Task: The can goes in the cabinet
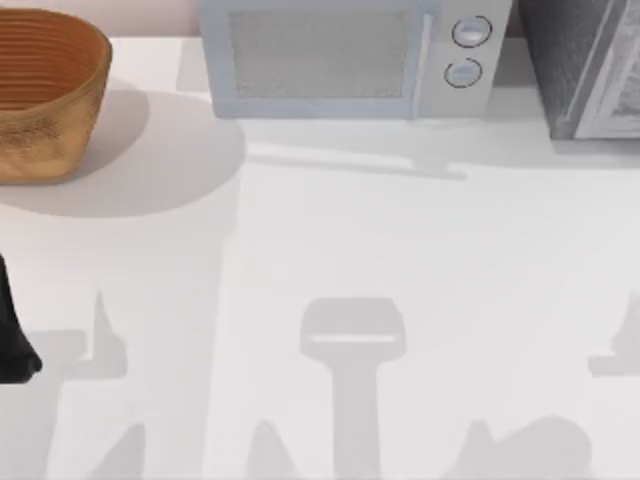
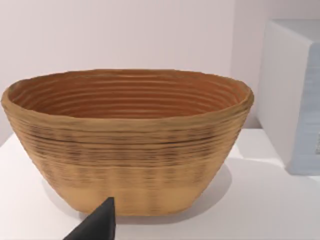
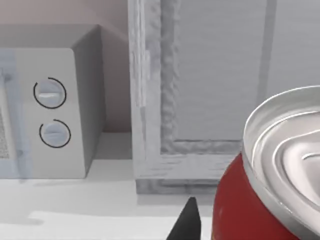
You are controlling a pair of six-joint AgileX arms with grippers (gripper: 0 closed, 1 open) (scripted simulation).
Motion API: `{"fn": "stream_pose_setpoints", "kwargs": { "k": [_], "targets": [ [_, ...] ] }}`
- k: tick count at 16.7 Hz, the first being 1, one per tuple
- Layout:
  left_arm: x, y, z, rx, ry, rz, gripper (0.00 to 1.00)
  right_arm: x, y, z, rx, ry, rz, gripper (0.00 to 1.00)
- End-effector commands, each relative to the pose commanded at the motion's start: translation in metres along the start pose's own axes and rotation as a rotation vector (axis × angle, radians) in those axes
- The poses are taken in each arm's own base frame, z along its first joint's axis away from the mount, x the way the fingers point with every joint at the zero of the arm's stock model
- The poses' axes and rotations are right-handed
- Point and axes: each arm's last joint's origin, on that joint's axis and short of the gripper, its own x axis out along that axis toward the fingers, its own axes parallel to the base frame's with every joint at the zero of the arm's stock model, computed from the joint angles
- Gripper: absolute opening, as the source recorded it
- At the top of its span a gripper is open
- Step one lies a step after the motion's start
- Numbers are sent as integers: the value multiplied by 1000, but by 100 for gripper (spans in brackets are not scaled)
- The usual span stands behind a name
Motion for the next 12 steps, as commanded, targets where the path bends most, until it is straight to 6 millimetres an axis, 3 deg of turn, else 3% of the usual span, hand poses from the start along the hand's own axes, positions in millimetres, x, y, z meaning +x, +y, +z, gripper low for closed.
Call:
{"fn": "stream_pose_setpoints", "kwargs": {
  "k": [8, 12],
  "targets": [
    [0, 0, 0, 0, 0, 0, 100, -1, 0, -2, 2, 4, -2, 0],
    [0, 0, 0, 0, 0, 0, 100, 0, 1, 35, 2, 22, -11, 0]
  ]
}}
